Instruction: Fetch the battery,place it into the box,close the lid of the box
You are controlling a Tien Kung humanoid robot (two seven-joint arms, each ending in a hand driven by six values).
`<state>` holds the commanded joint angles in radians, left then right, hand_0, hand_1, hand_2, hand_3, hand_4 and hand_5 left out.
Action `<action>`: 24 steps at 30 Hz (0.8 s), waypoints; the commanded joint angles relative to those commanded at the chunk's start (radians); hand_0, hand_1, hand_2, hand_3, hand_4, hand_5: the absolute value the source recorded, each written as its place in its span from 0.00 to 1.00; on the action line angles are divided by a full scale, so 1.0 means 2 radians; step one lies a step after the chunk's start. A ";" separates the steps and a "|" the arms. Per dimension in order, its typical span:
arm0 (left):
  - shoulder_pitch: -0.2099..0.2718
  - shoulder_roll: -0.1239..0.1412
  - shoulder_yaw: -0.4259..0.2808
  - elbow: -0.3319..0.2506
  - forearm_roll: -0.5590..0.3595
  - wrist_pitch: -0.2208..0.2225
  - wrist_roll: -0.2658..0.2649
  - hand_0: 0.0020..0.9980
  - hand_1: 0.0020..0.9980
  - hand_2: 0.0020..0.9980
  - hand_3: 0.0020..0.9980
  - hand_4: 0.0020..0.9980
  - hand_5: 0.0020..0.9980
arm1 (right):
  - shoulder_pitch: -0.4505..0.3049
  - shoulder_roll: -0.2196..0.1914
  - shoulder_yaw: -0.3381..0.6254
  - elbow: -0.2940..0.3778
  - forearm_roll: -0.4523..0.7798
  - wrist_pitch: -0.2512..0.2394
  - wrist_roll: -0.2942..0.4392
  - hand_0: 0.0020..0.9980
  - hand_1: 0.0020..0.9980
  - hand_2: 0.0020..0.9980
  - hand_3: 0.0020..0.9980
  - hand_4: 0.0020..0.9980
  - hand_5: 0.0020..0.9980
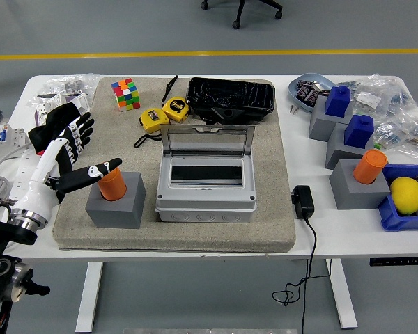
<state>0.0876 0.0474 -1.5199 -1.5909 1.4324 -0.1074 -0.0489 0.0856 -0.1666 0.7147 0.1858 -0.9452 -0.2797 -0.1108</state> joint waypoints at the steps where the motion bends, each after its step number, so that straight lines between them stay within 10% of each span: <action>1: 0.000 0.000 0.002 0.001 0.000 0.001 0.000 1.00 1.00 1.00 1.00 1.00 0.17 | 0.000 0.000 0.000 0.000 0.000 0.000 0.000 0.96 0.85 0.81 0.82 1.00 1.00; 24: 0.004 -0.003 0.030 0.020 -0.005 0.026 -0.013 1.00 1.00 1.00 1.00 1.00 0.20 | -0.001 0.000 -0.002 0.000 0.001 0.002 0.002 0.96 0.84 0.81 0.81 1.00 1.00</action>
<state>0.0961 0.0415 -1.4601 -1.5500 1.4221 -0.0562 -0.0742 0.0828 -0.1666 0.7098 0.1863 -0.9433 -0.2750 -0.1078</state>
